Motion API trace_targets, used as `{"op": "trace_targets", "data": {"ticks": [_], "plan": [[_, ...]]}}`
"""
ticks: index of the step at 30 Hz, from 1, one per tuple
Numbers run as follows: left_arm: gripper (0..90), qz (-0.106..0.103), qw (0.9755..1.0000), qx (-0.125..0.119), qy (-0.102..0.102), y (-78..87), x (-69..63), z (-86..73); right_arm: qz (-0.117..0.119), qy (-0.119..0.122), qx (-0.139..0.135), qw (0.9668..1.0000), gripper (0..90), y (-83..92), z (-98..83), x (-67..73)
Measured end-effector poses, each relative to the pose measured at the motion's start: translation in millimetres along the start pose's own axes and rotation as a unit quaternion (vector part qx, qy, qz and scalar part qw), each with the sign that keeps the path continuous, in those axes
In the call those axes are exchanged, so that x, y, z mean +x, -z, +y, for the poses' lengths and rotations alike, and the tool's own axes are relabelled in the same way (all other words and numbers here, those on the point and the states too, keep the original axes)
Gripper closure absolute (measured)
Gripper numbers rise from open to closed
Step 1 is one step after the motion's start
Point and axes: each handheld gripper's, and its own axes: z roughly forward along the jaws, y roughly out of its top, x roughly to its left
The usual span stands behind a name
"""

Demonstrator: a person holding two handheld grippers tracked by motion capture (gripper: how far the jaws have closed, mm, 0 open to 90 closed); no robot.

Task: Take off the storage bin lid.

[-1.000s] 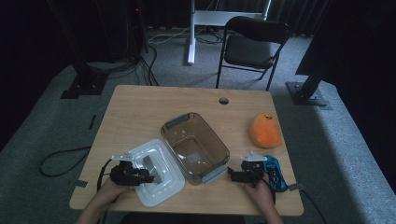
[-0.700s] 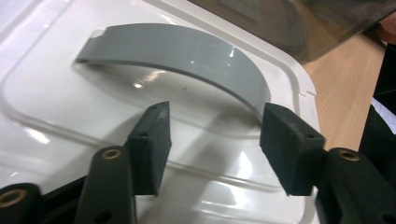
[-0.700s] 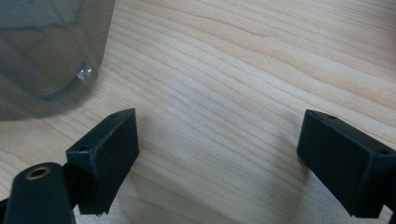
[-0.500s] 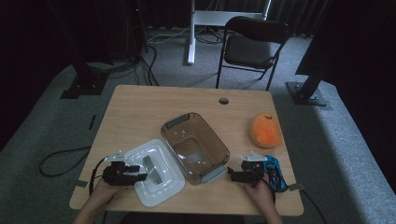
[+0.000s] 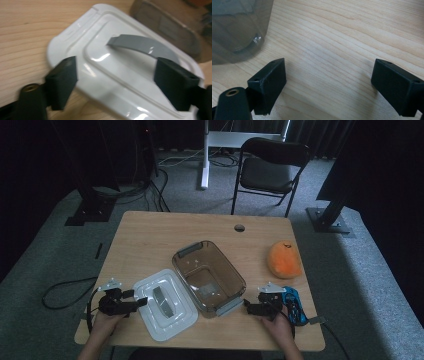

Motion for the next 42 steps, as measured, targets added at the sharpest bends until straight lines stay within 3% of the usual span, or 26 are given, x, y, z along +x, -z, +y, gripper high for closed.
{"op": "trace_targets", "data": {"ticks": [5,11,18,19,20,24,26,27,29,34,35,37,40,42], "plan": [[14.2,0.033,0.9995,-0.001,0.0,3.4,2.8,-3.5,0.0,0.0,0.0,1.0,11.8,0.0,0.0,0.0],[0.4,0.062,0.9981,0.001,0.006,7.0,8.3,-6.1,0.0,0.0,0.0,1.0,11.8,0.0,0.0,0.0],[0.3,0.106,0.9944,0.004,0.004,10.5,12.9,-11.3,0.0,0.0,0.0,1.0,11.8,0.0,0.0,0.1],[0.3,0.134,0.991,0.004,0.0,10.8,13.0,-13.4,0.0,0.0,0.0,1.0,11.8,0.0,0.0,0.1],[0.3,0.146,0.9893,0.005,-0.001,11.0,13.0,-14.4,0.0,0.0,0.0,1.0,11.8,0.0,0.0,0.1],[0.3,0.178,0.9839,0.004,0.009,11.5,15.6,-17.6,0.0,0.0,0.0,1.0,11.8,0.0,0.0,0.1],[0.3,0.178,0.9839,0.004,0.009,11.5,15.6,-17.6,0.0,0.0,0.0,1.0,11.8,0.0,0.0,0.1],[0.3,0.195,0.9806,0.004,0.02,11.1,17.9,-20.4,0.0,0.0,0.0,1.0,11.8,0.0,0.0,0.0],[0.3,0.207,0.978,0.003,0.028,11.1,18.9,-22.4,0.0,0.0,0.0,1.0,11.8,0.0,0.0,0.1],[0.3,0.223,0.9739,0.014,0.036,8.3,21.2,-24.4,0.0,0.0,0.0,1.0,11.8,0.0,0.0,0.1],[0.3,0.228,0.9728,0.017,0.036,7.4,21.3,-25.0,0.0,0.0,0.0,1.0,11.8,0.0,0.0,0.0],[0.3,0.228,0.9727,0.019,0.036,6.7,21.2,-25.3,0.0,0.0,0.0,1.0,11.8,0.0,0.0,0.0],[0.3,0.242,0.9694,0.033,0.024,5.6,20.2,-26.7,0.0,0.0,0.0,1.0,11.8,0.0,0.0,0.1],[0.3,0.249,0.9675,0.033,0.03,6.1,21.8,-28.1,0.0,-0.001,0.0,1.0,11.8,0.0,0.0,0.1]]}}
